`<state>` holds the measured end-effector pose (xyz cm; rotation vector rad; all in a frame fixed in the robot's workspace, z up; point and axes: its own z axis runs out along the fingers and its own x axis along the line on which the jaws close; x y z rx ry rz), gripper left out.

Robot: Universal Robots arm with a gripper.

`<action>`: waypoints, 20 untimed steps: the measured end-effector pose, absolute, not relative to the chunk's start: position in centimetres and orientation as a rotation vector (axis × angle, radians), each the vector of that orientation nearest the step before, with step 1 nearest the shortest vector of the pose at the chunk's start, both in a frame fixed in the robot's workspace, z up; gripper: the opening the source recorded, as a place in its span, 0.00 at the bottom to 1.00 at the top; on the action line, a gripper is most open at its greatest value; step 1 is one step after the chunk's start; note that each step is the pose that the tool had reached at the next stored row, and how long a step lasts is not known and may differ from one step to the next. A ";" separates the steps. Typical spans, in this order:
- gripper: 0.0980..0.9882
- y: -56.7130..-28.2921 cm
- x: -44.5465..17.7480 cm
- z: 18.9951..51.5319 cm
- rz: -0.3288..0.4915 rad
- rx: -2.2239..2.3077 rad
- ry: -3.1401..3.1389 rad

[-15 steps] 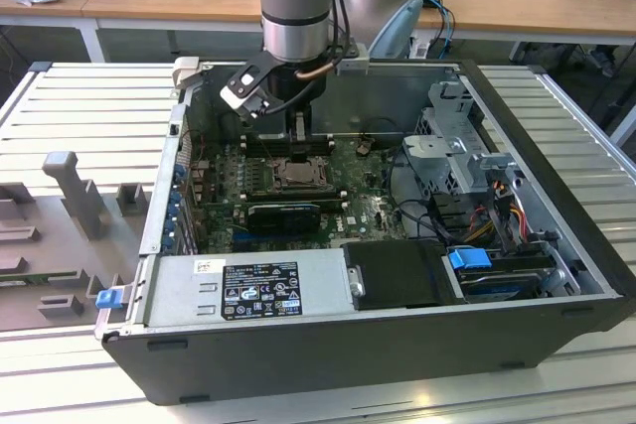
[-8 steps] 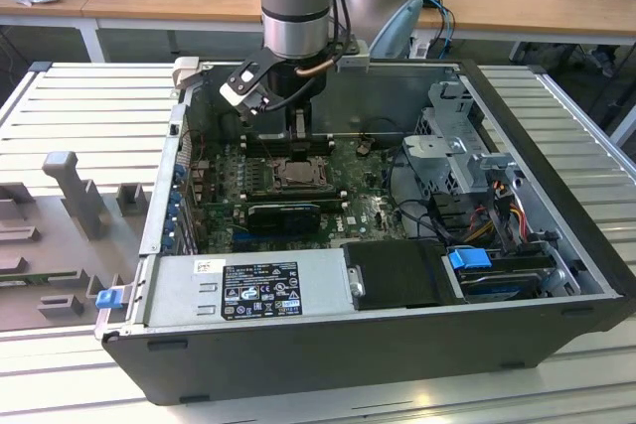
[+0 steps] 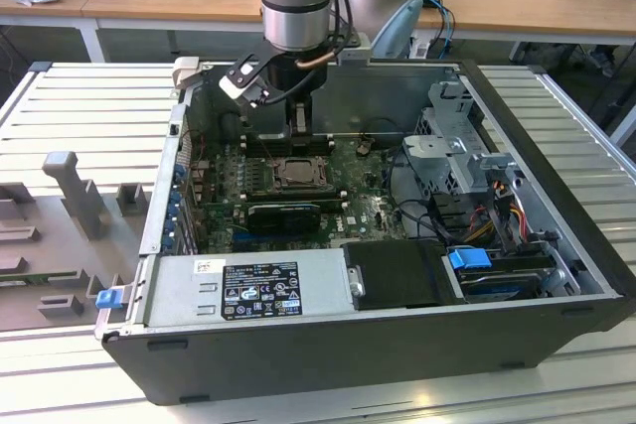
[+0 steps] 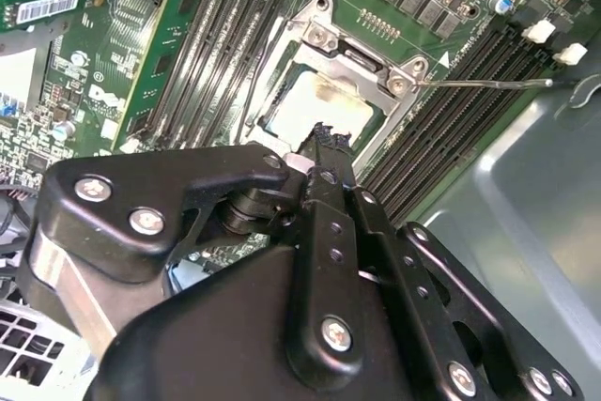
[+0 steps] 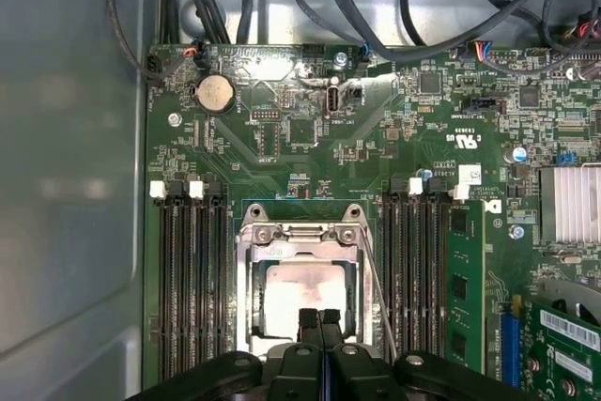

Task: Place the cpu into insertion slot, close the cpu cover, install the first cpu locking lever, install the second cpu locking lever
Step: 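Install the first cpu locking lever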

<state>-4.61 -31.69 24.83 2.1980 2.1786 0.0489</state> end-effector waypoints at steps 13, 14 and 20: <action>0.01 -31.7 -4.6 26.2 0.049 2.198 2.179; 0.01 -31.7 -4.6 26.4 0.049 2.198 2.179; 0.01 -31.7 -4.6 27.3 0.048 2.197 2.178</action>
